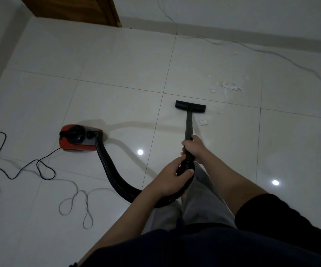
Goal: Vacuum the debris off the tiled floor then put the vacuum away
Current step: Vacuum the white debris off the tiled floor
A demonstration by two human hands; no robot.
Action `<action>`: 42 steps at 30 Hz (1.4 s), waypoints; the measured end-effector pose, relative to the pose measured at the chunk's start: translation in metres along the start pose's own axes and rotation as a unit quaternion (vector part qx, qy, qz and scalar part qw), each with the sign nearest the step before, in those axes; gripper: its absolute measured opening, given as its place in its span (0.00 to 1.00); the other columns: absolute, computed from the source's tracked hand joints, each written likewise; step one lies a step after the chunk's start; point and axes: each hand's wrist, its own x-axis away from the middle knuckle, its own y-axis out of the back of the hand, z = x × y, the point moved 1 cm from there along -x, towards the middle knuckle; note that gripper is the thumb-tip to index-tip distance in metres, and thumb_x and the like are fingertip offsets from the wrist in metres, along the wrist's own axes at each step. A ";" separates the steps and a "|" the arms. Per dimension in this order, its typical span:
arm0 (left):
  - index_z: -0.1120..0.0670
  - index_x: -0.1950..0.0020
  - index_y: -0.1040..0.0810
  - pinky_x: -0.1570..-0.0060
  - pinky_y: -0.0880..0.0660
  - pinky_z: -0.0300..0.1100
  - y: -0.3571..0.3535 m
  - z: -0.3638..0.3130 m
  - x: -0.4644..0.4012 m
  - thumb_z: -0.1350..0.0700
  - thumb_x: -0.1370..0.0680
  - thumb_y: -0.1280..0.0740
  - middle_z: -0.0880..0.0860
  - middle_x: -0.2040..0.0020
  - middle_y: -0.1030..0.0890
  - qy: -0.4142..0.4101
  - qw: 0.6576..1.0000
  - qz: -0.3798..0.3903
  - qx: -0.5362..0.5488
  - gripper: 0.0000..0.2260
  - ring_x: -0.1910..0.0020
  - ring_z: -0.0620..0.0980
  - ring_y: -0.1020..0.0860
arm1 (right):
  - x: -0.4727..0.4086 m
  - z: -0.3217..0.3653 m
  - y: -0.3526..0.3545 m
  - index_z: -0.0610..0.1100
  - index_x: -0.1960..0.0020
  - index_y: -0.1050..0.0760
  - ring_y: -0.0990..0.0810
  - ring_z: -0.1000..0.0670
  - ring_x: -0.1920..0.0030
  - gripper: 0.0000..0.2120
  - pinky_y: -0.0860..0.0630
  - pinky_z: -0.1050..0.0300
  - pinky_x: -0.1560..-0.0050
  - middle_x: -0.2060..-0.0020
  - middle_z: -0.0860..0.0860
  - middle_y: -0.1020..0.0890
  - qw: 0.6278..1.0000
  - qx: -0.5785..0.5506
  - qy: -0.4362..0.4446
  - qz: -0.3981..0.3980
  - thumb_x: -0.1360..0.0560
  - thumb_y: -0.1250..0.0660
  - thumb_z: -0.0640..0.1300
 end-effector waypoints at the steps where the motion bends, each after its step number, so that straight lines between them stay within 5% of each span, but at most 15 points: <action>1: 0.48 0.24 0.39 0.41 0.24 0.55 -0.002 0.003 0.003 0.50 0.20 0.37 0.57 0.36 0.25 -0.001 1.000 0.001 0.004 0.26 0.42 0.60 0.22 | 0.003 -0.003 -0.001 0.40 0.43 0.35 0.26 0.45 0.70 0.09 0.25 0.50 0.64 0.66 0.42 0.27 1.000 0.003 0.003 -0.001 0.22 0.40 0.33; 5: 0.48 0.24 0.39 0.57 0.22 0.38 -0.008 0.010 0.021 0.53 0.19 0.38 0.53 0.42 0.24 -0.012 1.000 0.002 0.014 0.24 0.54 0.51 0.21 | 0.013 -0.015 -0.005 0.40 0.40 0.36 0.25 0.45 0.70 0.11 0.24 0.52 0.68 0.64 0.41 0.27 1.000 0.013 0.007 -0.001 0.22 0.40 0.34; 8: 0.48 0.23 0.40 0.52 0.21 0.46 -0.013 0.020 0.032 0.52 0.20 0.37 0.57 0.36 0.25 -0.002 1.000 -0.001 0.013 0.25 0.48 0.59 0.20 | 0.021 -0.027 -0.009 0.42 0.40 0.37 0.25 0.45 0.70 0.12 0.24 0.53 0.69 0.62 0.41 0.26 1.000 0.017 0.007 0.005 0.22 0.40 0.34; 11: 0.47 0.23 0.41 0.57 0.19 0.46 -0.020 0.028 0.044 0.51 0.20 0.37 0.59 0.35 0.26 0.010 1.000 -0.004 0.024 0.26 0.57 0.54 0.18 | 0.030 -0.038 -0.013 0.45 0.41 0.39 0.25 0.45 0.70 0.14 0.24 0.53 0.70 0.62 0.41 0.26 1.000 0.018 0.001 0.010 0.22 0.40 0.34; 14: 0.48 0.23 0.40 0.47 0.21 0.50 -0.028 0.037 0.056 0.51 0.20 0.37 0.58 0.35 0.25 0.003 1.000 -0.012 0.001 0.26 0.48 0.60 0.20 | 0.040 -0.051 -0.015 0.45 0.40 0.38 0.24 0.45 0.70 0.14 0.24 0.53 0.69 0.63 0.41 0.26 1.000 0.025 -0.004 0.013 0.22 0.40 0.34; 18: 0.48 0.24 0.39 0.53 0.21 0.49 -0.038 0.050 0.073 0.52 0.20 0.37 0.56 0.40 0.23 0.005 1.000 -0.009 0.017 0.25 0.59 0.51 0.22 | 0.057 -0.069 -0.018 0.41 0.38 0.35 0.22 0.45 0.69 0.14 0.23 0.53 0.68 0.61 0.41 0.24 0.999 0.039 -0.009 0.017 0.23 0.40 0.35; 22: 0.47 0.25 0.39 0.69 0.22 0.43 -0.044 0.062 0.095 0.55 0.19 0.37 0.54 0.54 0.21 0.023 0.997 0.006 0.076 0.24 0.72 0.50 0.22 | 0.072 -0.088 -0.025 0.38 0.31 0.37 0.23 0.45 0.68 0.20 0.23 0.53 0.69 0.57 0.40 0.25 0.999 0.032 -0.011 0.021 0.23 0.40 0.35; 28: 0.45 0.25 0.38 0.65 0.23 0.42 -0.050 0.082 0.107 0.53 0.20 0.37 0.52 0.48 0.21 0.032 0.997 -0.011 0.064 0.23 0.68 0.46 0.20 | 0.090 -0.109 -0.035 0.42 0.24 0.43 0.21 0.47 0.65 0.27 0.24 0.56 0.70 0.51 0.40 0.24 0.998 0.039 -0.038 0.042 0.22 0.41 0.36; 34: 0.45 0.25 0.39 0.60 0.21 0.39 -0.070 0.091 0.112 0.52 0.19 0.37 0.49 0.41 0.23 0.031 0.999 -0.028 0.015 0.24 0.56 0.44 0.19 | 0.094 -0.128 -0.027 0.43 0.23 0.44 0.21 0.47 0.67 0.30 0.22 0.55 0.68 0.55 0.43 0.24 0.997 0.033 -0.046 0.056 0.23 0.41 0.36; 42: 0.47 0.24 0.39 0.40 0.24 0.45 -0.099 0.090 0.131 0.52 0.20 0.37 0.48 0.37 0.23 0.005 0.999 -0.025 -0.024 0.25 0.42 0.43 0.22 | 0.119 -0.146 -0.005 0.43 0.22 0.45 0.21 0.47 0.66 0.30 0.23 0.57 0.69 0.49 0.40 0.24 0.997 0.030 -0.035 0.063 0.22 0.41 0.36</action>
